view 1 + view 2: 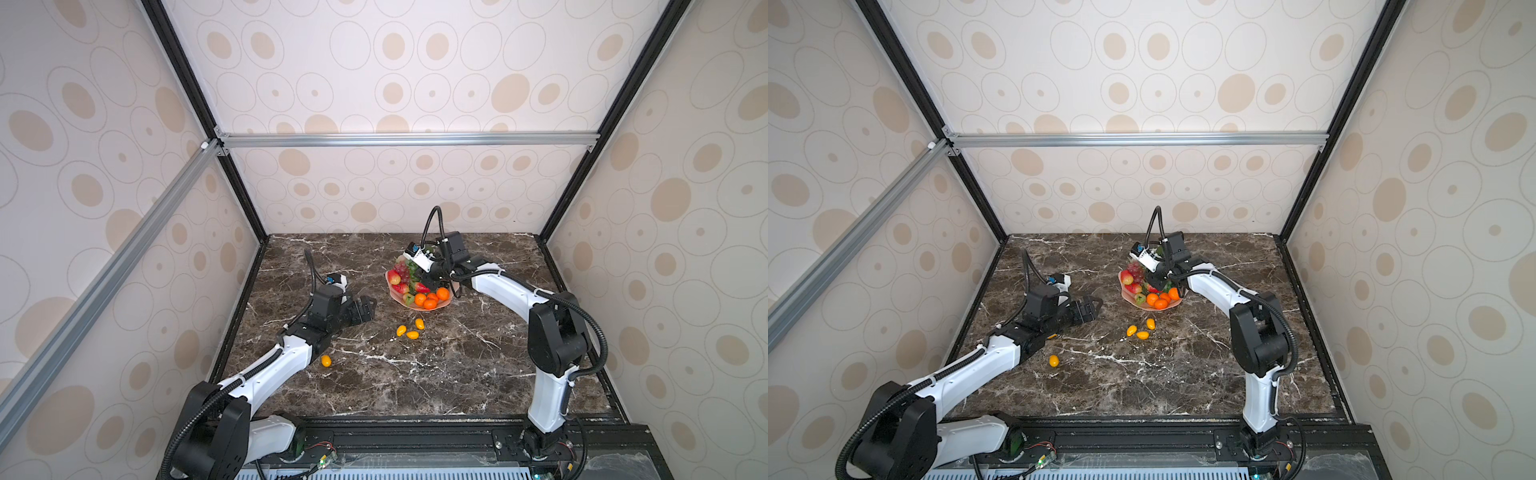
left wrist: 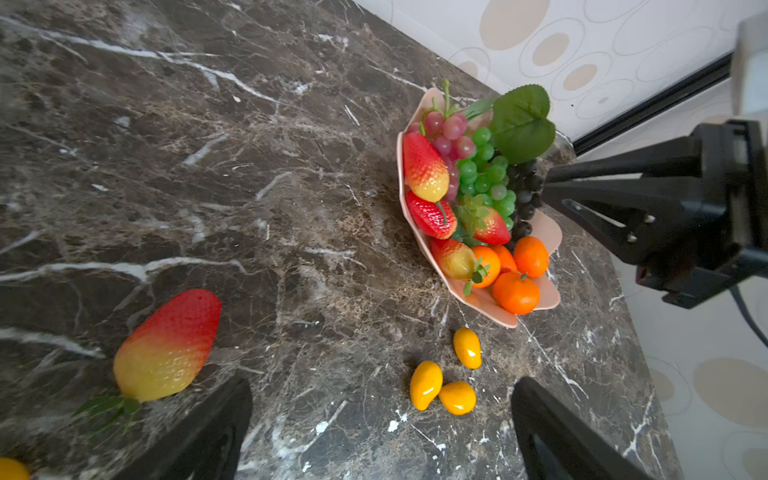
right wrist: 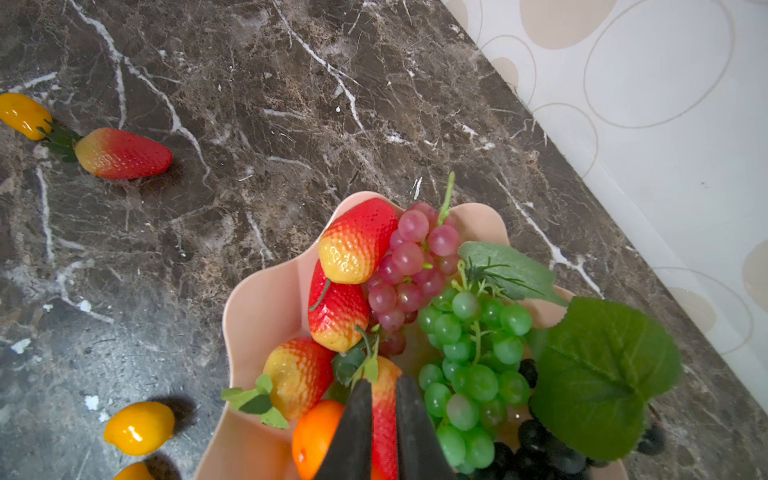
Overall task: Place and organize the fake fruits in the fruit bowl
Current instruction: 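Open the right gripper to release the strawberry and raise it, then swing the right gripper back toward the last loose red-yellow strawberry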
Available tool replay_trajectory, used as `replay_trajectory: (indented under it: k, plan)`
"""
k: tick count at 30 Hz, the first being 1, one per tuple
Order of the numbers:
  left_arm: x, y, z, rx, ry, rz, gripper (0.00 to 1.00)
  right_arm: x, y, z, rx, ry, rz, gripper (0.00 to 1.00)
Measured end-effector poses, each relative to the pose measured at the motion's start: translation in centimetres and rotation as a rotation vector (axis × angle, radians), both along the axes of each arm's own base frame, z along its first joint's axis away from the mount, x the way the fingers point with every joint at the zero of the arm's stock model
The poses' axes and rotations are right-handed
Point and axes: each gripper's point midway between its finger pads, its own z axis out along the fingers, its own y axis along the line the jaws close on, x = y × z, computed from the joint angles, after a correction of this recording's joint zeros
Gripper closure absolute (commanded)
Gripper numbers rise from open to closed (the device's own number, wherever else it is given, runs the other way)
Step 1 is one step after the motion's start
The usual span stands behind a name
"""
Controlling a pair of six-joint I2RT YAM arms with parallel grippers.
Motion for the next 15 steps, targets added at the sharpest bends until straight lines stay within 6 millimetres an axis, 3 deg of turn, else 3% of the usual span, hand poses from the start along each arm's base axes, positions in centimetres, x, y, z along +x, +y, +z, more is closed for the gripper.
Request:
replay_trajectory:
  k: [3,9,12,15]
  plan:
    - [-0.1,1.8,0.3,0.021,0.004,0.052,0.02,-2.0,2.4,-0.5,0.006,0.013,0.046,0.73]
    - [0.0,8.4,2.2,0.007,-0.043,0.235,0.04,-6.5,8.4,-0.5,0.060,0.026,0.155,0.64]
    - [-0.1,10.7,1.5,0.012,-0.015,0.296,0.08,-7.9,10.7,0.1,0.104,0.031,0.174,0.63]
    - [-0.4,11.1,0.1,0.018,0.031,0.294,0.15,-8.3,12.5,0.1,0.144,0.058,0.136,0.58]
